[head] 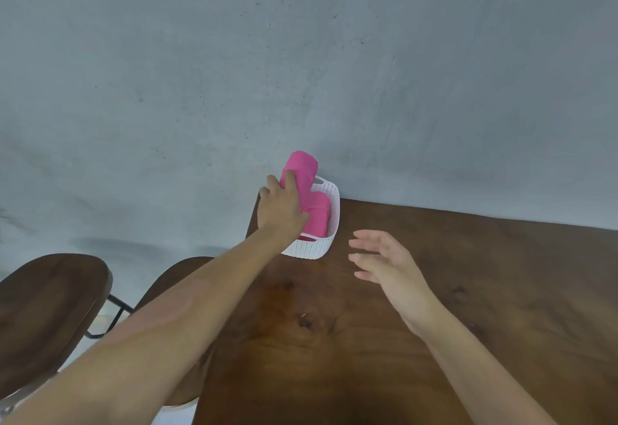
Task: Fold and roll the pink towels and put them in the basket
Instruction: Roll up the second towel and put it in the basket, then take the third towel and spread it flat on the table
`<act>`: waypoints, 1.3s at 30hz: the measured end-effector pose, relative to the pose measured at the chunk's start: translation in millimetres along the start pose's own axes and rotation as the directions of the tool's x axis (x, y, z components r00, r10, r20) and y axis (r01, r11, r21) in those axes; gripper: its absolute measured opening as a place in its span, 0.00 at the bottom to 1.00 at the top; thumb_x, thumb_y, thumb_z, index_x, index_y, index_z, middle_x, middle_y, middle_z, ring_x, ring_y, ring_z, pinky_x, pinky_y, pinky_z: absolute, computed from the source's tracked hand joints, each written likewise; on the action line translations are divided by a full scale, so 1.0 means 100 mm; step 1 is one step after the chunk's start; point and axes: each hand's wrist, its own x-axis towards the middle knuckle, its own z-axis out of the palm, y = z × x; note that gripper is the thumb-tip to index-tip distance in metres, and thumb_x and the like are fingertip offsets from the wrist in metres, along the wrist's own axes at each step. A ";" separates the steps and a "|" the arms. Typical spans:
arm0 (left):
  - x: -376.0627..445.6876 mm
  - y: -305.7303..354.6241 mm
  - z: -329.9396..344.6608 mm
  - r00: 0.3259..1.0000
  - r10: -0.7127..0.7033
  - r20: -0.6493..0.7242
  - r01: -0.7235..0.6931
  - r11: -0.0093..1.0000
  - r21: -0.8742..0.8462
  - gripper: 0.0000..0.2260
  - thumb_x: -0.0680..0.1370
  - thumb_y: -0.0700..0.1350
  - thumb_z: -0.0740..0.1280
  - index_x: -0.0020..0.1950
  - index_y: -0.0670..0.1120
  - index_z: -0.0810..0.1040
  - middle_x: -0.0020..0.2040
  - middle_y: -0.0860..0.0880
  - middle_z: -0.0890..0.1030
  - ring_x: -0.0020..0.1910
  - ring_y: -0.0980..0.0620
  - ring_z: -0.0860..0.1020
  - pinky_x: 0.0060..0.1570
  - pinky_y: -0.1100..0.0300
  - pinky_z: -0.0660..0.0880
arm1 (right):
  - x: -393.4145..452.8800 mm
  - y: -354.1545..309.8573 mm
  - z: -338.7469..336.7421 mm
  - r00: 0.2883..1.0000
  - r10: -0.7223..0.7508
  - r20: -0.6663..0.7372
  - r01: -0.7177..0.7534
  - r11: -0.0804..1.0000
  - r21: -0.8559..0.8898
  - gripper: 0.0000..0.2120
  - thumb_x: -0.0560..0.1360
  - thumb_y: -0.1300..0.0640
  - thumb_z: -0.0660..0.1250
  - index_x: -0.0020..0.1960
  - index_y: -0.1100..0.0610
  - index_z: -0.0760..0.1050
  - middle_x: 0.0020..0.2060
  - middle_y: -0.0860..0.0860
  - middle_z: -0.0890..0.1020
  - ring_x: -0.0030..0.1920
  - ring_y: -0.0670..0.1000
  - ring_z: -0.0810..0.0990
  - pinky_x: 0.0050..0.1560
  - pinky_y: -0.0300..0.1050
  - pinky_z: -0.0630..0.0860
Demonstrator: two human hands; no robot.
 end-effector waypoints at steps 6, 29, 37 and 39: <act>0.18 0.11 0.28 0.988 -0.017 0.152 -0.029 0.953 0.301 0.38 0.74 0.44 0.72 0.78 0.45 0.55 0.71 0.36 0.64 0.63 0.36 0.70 0.61 0.51 0.73 | -0.07 0.08 -0.10 0.998 0.035 -0.060 -0.036 0.999 -0.021 0.14 0.79 0.61 0.68 0.60 0.47 0.78 0.55 0.43 0.84 0.56 0.45 0.83 0.59 0.50 0.81; -0.03 0.44 0.13 0.934 0.106 0.342 -0.200 0.947 0.251 0.32 0.80 0.62 0.57 0.78 0.43 0.58 0.76 0.36 0.60 0.73 0.31 0.61 0.71 0.41 0.59 | -0.42 0.53 -0.58 0.956 0.207 -0.210 -0.206 0.978 0.027 0.10 0.79 0.62 0.67 0.58 0.52 0.80 0.53 0.47 0.85 0.54 0.47 0.84 0.59 0.50 0.80; -1.22 1.56 0.39 0.832 0.447 0.328 -0.448 0.891 -0.079 0.22 0.81 0.62 0.56 0.68 0.51 0.74 0.70 0.48 0.71 0.67 0.42 0.66 0.65 0.47 0.65 | -0.95 0.98 -1.43 0.901 0.259 -0.347 -0.250 0.966 0.069 0.11 0.80 0.64 0.65 0.58 0.53 0.79 0.52 0.48 0.85 0.52 0.48 0.84 0.53 0.43 0.81; -1.51 1.82 0.51 0.801 0.465 0.378 -0.447 0.884 -0.141 0.22 0.81 0.62 0.56 0.68 0.52 0.74 0.68 0.51 0.72 0.66 0.44 0.67 0.64 0.49 0.65 | -1.15 1.15 -1.69 0.887 0.274 -0.373 -0.266 0.961 0.074 0.10 0.79 0.64 0.66 0.57 0.53 0.80 0.51 0.48 0.86 0.52 0.48 0.84 0.53 0.43 0.81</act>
